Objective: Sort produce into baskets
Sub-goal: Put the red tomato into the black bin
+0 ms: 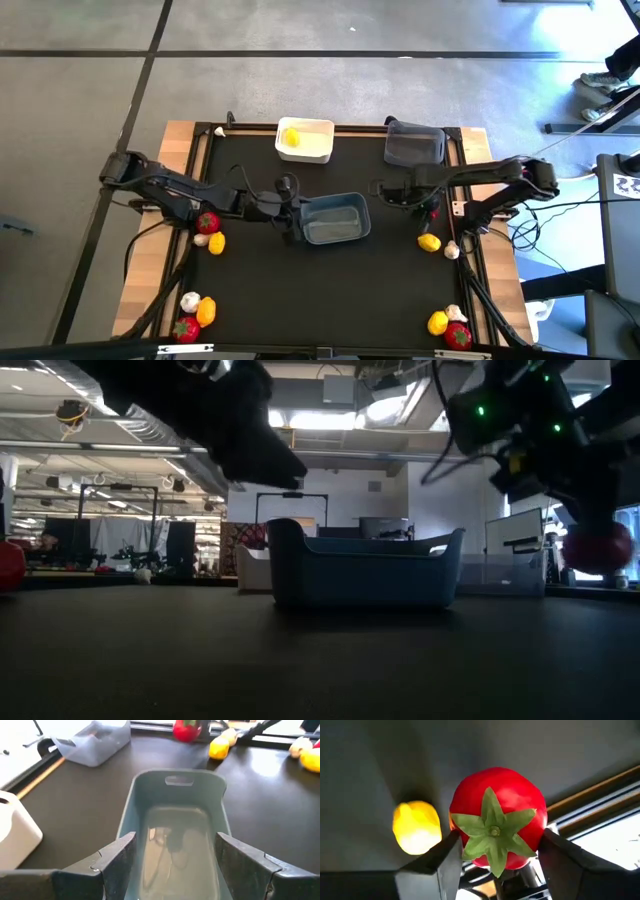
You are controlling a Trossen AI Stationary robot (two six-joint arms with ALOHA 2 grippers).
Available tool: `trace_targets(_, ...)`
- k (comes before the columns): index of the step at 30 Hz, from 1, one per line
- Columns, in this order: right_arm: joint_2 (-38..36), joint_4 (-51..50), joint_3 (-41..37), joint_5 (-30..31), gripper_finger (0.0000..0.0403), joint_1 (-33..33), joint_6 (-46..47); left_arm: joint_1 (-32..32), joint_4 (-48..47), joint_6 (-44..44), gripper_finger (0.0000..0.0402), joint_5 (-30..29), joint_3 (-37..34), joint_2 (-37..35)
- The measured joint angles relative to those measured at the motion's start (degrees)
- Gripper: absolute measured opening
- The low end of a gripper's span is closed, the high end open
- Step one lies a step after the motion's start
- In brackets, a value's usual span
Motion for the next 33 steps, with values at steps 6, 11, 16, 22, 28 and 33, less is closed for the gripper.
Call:
trace_targets(6,-2.84,0.20,4.92,6.87,0.0217,-2.71,-0.56,0.00,-2.16,0.03,0.0263,0.00,0.00,-3.55)
trace_targets(11,-4.54,1.10,7.81,11.54,0.0217,-7.94,-3.78,0.00,-3.03,-0.28,0.0263,0.00,0.00,-4.17)
trace_targets(16,-5.29,6.45,8.05,13.04,0.0217,-15.00,-8.88,0.00,-3.19,-0.68,0.0263,0.00,0.00,-4.17)
trace_targets(22,-5.07,14.66,8.05,12.81,0.0217,-23.89,-15.70,0.00,-3.23,-0.75,0.0263,0.00,0.00,-4.17)
trace_targets(28,-5.01,22.71,8.05,9.91,0.0218,-31.81,-19.42,0.00,-3.21,-0.78,0.0263,0.00,0.00,-4.15)
trace_targets(33,-3.39,28.93,8.05,7.23,0.0218,-36.81,-20.12,0.00,-3.21,-0.82,0.0263,0.00,0.00,-4.14)
